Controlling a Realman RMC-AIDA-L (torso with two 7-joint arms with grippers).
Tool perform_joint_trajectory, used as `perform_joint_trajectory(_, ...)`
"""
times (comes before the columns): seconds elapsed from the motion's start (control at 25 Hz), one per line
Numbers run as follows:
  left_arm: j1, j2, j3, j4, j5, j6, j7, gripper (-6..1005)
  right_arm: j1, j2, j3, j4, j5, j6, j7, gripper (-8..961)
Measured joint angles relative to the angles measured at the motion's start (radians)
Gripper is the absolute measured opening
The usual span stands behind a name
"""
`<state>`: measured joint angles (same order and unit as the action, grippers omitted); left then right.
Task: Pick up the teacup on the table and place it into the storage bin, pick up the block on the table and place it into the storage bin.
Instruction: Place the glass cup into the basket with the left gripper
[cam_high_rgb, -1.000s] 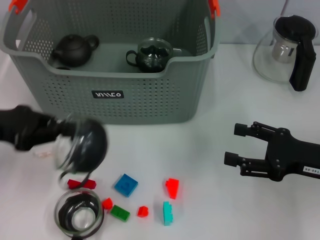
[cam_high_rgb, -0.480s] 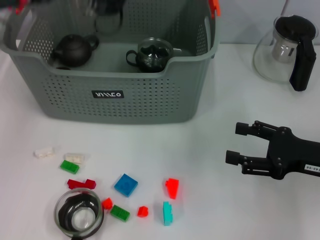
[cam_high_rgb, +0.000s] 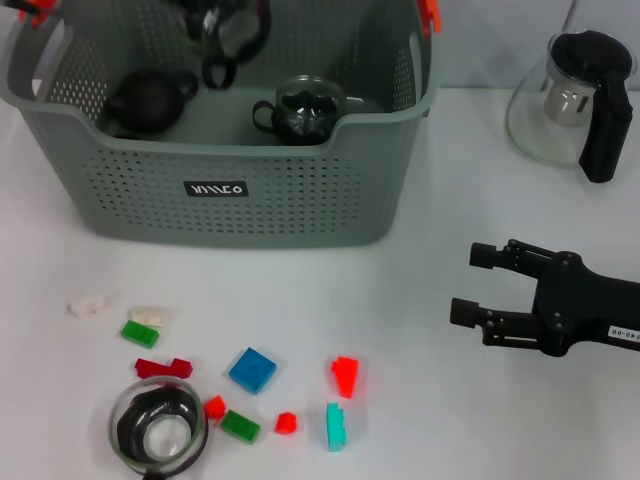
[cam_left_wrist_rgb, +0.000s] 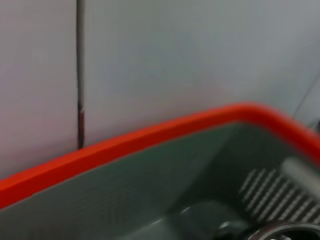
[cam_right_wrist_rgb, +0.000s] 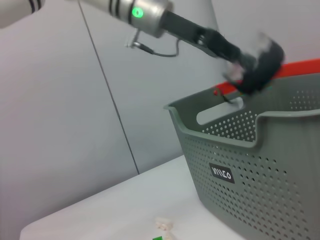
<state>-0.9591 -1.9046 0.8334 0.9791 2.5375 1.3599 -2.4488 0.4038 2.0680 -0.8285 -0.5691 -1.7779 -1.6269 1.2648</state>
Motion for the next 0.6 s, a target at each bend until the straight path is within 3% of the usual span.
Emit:
perform_joint_trajectory(0.08,-0.036,-0.027,0.086,-0.033,0.099,-0.081,-0.026,40,0.001,0.002,-0.001,0.0,0.0,0.002,0.0,926)
perform_joint_trajectory(0.2,-0.075,-0.08,0.16,-0.099,0.245,-0.193,-0.045,40,0.001,0.003,-0.001,0.005,0.0,0.004,0.0,926)
perform_joint_trajectory(0.28,-0.093,-0.103,0.201,-0.163,0.304,-0.26,-0.043,40,0.001,0.0,-0.001,0.016,0.0,0.005,0.001,927)
perform_joint_trajectory(0.48,-0.082,-0.118,0.367,-0.269,0.315,-0.41,-0.043,40,0.002,-0.005,0.0,0.028,0.0,0.006,0.001,927)
perform_joint_trajectory(0.6,-0.073,-0.124,0.39,-0.294,0.317,-0.45,-0.036,40,0.003,-0.004,0.0,0.028,0.0,0.008,0.001,927)
